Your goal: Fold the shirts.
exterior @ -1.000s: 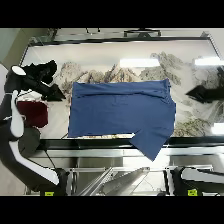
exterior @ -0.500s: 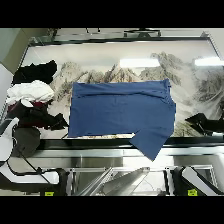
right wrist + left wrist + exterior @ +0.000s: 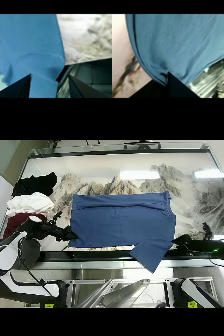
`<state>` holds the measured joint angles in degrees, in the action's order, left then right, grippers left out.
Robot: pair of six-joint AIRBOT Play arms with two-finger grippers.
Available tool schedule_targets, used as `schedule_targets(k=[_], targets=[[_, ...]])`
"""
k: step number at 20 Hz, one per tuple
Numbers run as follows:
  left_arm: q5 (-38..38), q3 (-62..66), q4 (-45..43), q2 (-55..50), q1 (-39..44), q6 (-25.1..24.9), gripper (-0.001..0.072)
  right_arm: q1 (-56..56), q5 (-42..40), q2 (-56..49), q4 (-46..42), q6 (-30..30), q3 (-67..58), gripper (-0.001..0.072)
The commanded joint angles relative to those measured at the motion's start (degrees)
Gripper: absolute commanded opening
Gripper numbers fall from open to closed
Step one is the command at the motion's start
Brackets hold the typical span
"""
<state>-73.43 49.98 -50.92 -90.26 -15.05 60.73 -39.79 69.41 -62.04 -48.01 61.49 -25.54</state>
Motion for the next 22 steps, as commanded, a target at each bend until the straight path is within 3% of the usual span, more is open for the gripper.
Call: schedule_targets(k=[1, 8, 11, 13, 17, 22], targets=[[-6.67, 2.38, 4.57, 0.04, 1.33, -1.29, 0.0023, 4.81, -1.27, -2.67, -0.02, 0.98, 1.75, 0.0525], [-6.97, 2.73, 4.66, 0.09, 1.33, -1.03, 0.0024, 12.98, -0.74, -8.63, 1.49, 1.90, 2.10, 0.0516], [-7.61, 2.73, 4.63, 0.09, 1.31, -0.72, 0.0025, 15.72, 0.33, -8.68, 5.38, -0.87, 1.66, 0.0264], [-8.07, 2.73, 4.61, 0.09, 1.27, -0.66, 0.0025, 15.13, 5.09, -7.30, 5.92, -0.85, -0.22, 0.0019], [-8.90, 2.73, 4.42, 0.09, -1.11, -0.68, 0.0026, 9.27, 8.50, -3.87, 1.03, 4.79, -6.19, 0.0022], [-12.37, 2.73, 4.52, 0.09, -6.23, -0.66, 0.0024, 7.17, 7.21, -4.83, 2.32, 4.31, -8.48, 0.0023]])
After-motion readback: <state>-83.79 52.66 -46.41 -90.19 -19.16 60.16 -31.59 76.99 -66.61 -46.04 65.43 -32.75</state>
